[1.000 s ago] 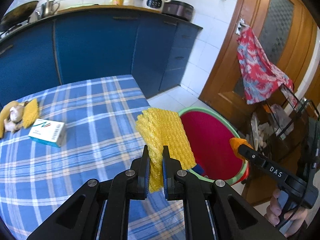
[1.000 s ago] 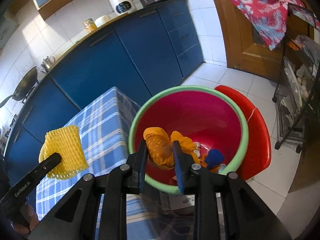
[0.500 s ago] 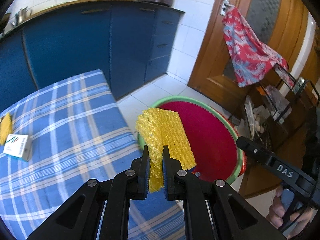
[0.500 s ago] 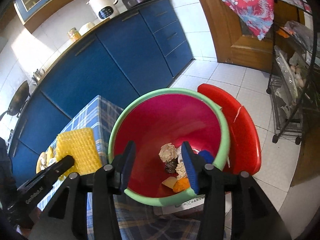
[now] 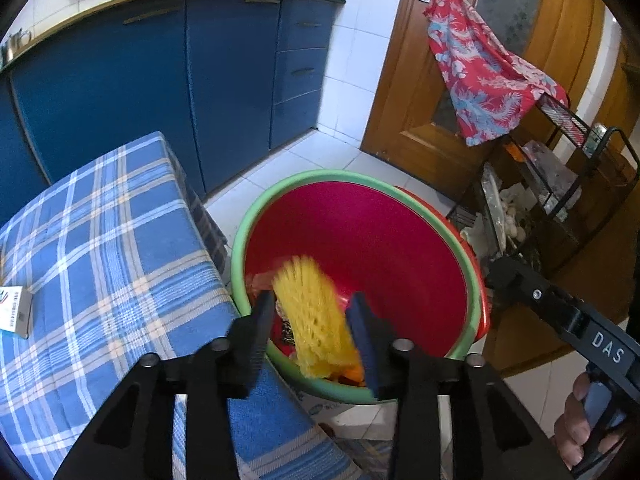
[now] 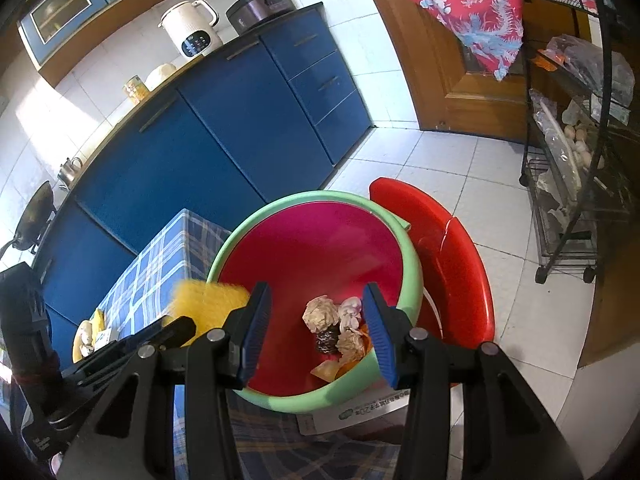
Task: Collect trash
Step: 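Open both tools to drop the orange item and foam net into the red bucket, then move the left tool to the white medicine box and close on it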
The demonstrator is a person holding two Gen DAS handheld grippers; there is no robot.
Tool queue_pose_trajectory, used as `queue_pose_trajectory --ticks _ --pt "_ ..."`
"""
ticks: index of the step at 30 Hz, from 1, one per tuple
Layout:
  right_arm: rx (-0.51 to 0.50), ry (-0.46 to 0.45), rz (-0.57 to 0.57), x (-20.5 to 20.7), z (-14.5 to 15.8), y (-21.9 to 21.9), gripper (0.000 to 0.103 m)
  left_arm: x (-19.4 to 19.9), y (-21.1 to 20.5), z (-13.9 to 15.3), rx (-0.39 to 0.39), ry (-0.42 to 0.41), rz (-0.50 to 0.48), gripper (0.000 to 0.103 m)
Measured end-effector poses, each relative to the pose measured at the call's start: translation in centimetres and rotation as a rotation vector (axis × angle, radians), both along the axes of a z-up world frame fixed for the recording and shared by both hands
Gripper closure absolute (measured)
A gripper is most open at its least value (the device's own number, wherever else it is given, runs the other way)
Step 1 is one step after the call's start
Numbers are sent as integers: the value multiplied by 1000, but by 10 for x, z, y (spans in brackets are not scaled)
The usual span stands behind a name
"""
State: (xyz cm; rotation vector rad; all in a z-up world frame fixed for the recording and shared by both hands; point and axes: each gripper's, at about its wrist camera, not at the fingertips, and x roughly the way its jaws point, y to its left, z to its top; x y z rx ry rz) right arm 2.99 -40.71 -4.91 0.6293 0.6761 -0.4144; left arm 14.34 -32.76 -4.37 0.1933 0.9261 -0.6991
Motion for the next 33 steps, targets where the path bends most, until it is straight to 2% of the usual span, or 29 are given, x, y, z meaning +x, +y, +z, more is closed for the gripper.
queue_pose_trajectory --ticks 10,18,27,33 --pt "-16 -12 30 3 7 10 53 13 32 16 -29 -27 88 60" --pt "-31 -24 84 13 17 32 53 55 88 21 -10 -64 247 60" --pt "-31 -13 128 30 16 55 53 118 145 -2 -1 -26 403 60" --pt "-37 10 151 41 12 66 53 151 168 -19 3 13 471 60"
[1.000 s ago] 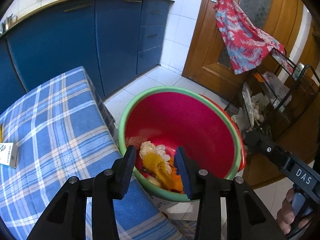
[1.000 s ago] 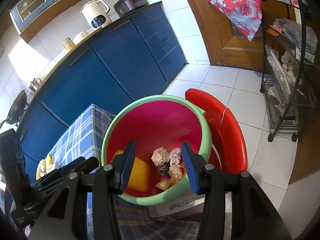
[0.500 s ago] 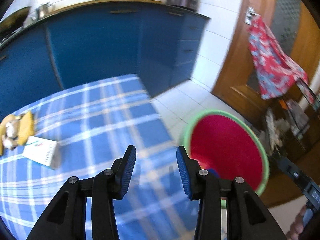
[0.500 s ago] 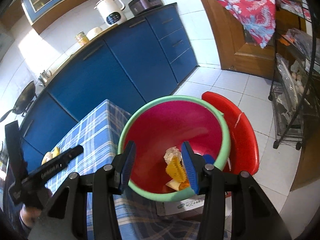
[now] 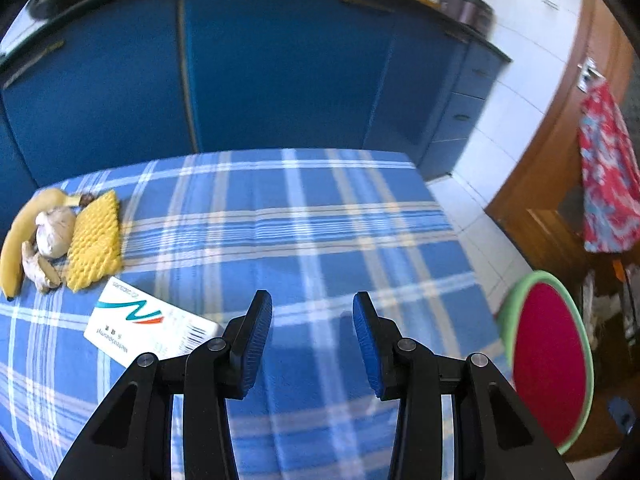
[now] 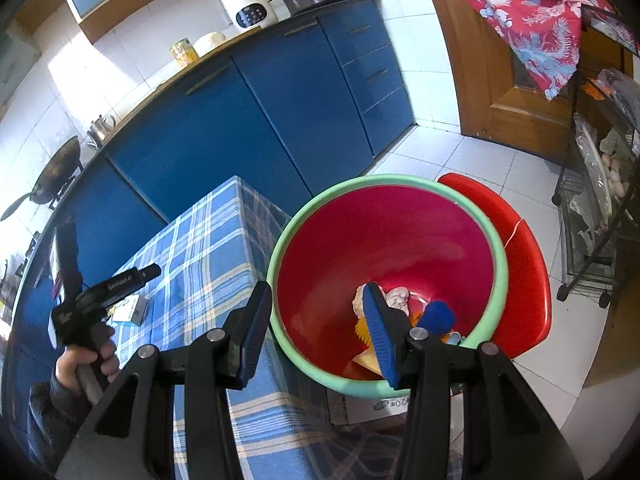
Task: Collect trash
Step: 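Move the left tool to the white medicine box and close on it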
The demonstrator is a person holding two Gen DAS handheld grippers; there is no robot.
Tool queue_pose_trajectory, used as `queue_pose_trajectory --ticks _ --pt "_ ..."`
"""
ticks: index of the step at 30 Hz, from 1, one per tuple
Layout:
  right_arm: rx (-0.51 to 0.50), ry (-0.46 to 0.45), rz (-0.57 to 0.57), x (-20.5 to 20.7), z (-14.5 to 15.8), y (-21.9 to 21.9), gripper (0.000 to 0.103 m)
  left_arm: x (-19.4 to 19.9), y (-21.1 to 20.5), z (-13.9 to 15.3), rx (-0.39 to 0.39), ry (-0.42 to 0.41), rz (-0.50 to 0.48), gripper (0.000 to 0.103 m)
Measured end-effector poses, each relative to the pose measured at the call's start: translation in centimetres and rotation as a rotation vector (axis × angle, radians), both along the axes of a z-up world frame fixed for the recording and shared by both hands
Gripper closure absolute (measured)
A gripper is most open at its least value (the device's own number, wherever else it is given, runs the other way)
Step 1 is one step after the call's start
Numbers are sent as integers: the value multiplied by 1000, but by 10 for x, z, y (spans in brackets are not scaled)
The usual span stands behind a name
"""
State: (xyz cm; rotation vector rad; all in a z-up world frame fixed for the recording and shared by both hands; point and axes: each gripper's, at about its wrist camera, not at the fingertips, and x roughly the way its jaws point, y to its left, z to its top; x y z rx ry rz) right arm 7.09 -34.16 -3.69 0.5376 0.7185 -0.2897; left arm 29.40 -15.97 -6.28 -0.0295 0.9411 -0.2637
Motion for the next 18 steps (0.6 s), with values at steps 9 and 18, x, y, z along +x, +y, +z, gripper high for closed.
queue_pose_trajectory --ticks 9,18 --pt "2 19 14 4 -6 5 53 1 26 -13 -14 65 29 60" --pt "11 2 35 2 -5 15 53 -24 61 -15 14 110 75 60"
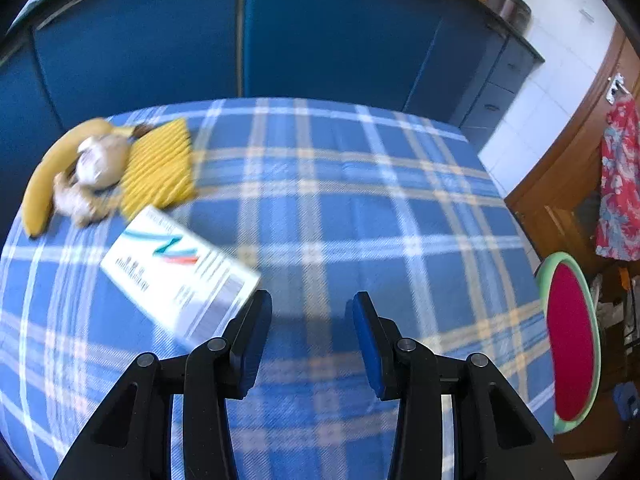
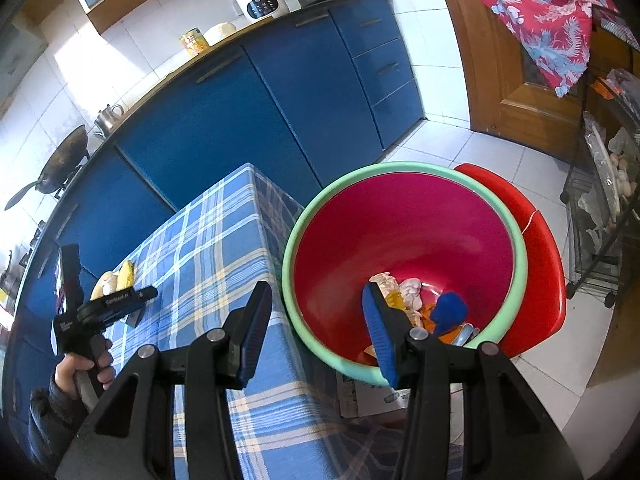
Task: Collect trash
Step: 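Move the left tool to the white medicine box and close on it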
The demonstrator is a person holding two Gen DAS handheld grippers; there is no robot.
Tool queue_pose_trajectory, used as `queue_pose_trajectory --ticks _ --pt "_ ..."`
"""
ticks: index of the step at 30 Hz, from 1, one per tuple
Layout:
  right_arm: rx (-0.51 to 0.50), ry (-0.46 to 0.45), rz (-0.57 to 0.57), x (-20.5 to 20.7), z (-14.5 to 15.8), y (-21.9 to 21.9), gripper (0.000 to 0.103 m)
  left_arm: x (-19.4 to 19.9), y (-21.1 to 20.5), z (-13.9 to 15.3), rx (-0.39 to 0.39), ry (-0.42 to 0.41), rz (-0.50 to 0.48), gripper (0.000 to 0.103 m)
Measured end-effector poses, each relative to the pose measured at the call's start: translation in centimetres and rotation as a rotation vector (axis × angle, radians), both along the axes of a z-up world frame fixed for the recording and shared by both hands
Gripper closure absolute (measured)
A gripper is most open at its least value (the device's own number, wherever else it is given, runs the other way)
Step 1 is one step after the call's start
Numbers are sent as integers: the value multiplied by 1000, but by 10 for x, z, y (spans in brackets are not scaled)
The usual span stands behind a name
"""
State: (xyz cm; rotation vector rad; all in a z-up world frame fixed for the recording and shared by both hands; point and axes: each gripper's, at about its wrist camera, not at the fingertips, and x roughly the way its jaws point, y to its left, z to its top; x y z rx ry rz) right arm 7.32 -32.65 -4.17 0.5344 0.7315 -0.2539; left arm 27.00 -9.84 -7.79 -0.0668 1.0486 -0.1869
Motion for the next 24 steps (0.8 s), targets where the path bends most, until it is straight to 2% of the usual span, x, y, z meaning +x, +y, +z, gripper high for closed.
queue_pose_trajectory --ticks 6,9,12,13,16,24 --pt "5 -3 10 1 -1 4 53 -25 29 5 14 -10 33 59" --pt "6 -3 16 2 -1 7 53 -36 45 13 14 -29 64 48" --pt "8 -5 25 4 0 9 53 -42 57 23 32 -64 99 44" --pt "7 -6 28 5 0 10 53 -42 60 25 35 -71 106 38" --pt "5 -4 35 6 -1 14 53 -36 70 29 46 -86 146 27" --pt "0 7 51 10 -3 20 53 8 78 13 2 -9 277 27"
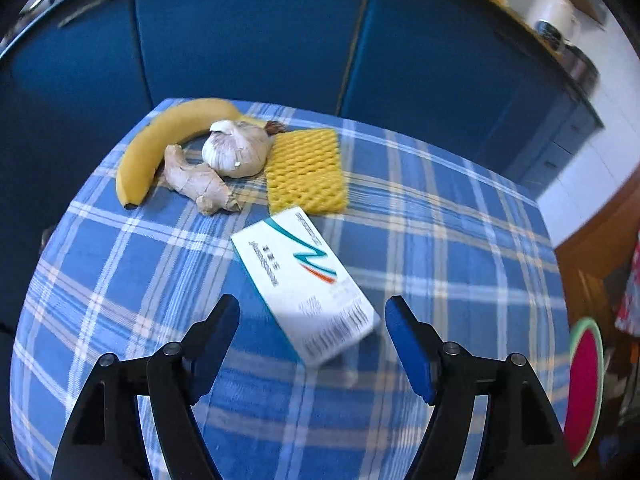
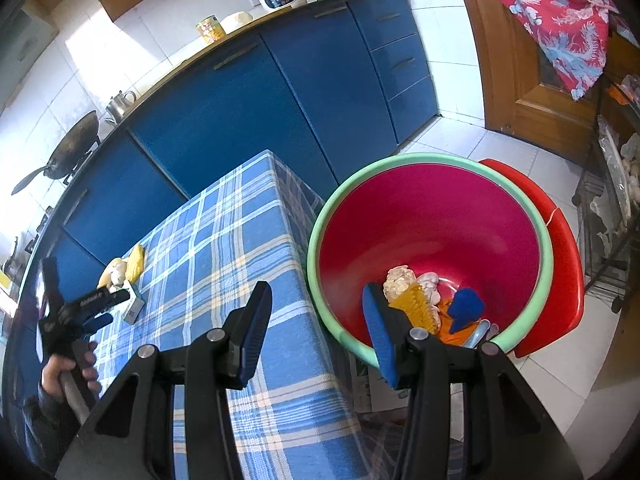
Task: Collect trash
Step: 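Move the left tool to the white medicine box and close on it, then lift the medicine box with the left tool while the right tool moves over the other foam net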
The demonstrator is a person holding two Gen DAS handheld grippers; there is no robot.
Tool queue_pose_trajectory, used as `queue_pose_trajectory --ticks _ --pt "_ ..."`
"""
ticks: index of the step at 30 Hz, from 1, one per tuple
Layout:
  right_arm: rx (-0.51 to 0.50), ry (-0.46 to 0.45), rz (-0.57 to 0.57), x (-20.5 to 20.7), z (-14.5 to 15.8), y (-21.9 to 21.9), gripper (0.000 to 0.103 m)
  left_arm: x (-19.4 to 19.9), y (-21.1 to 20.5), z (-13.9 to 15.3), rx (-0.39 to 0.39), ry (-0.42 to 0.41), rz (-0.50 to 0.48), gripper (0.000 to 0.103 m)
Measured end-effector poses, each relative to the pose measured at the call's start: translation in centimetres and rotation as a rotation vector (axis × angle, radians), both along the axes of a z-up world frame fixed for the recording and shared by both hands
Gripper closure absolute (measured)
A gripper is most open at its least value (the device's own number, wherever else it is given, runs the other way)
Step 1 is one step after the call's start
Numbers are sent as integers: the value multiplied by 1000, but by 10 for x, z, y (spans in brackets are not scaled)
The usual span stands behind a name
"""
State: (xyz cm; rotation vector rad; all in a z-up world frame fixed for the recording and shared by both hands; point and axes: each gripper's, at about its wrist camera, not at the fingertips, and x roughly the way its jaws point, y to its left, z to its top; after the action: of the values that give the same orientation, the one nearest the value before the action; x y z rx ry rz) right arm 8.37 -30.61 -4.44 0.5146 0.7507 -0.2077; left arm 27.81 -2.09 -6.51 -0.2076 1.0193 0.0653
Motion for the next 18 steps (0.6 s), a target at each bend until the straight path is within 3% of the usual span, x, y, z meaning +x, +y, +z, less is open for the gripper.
queue_pose_trajectory --ticks 11,18 --pt "-7 16 12 5 -2 4 53 16 -8 -16 28 38 15 26" --pt "-28 14 47 10 7 20 53 1 0 -16 16 -6 -40 40"
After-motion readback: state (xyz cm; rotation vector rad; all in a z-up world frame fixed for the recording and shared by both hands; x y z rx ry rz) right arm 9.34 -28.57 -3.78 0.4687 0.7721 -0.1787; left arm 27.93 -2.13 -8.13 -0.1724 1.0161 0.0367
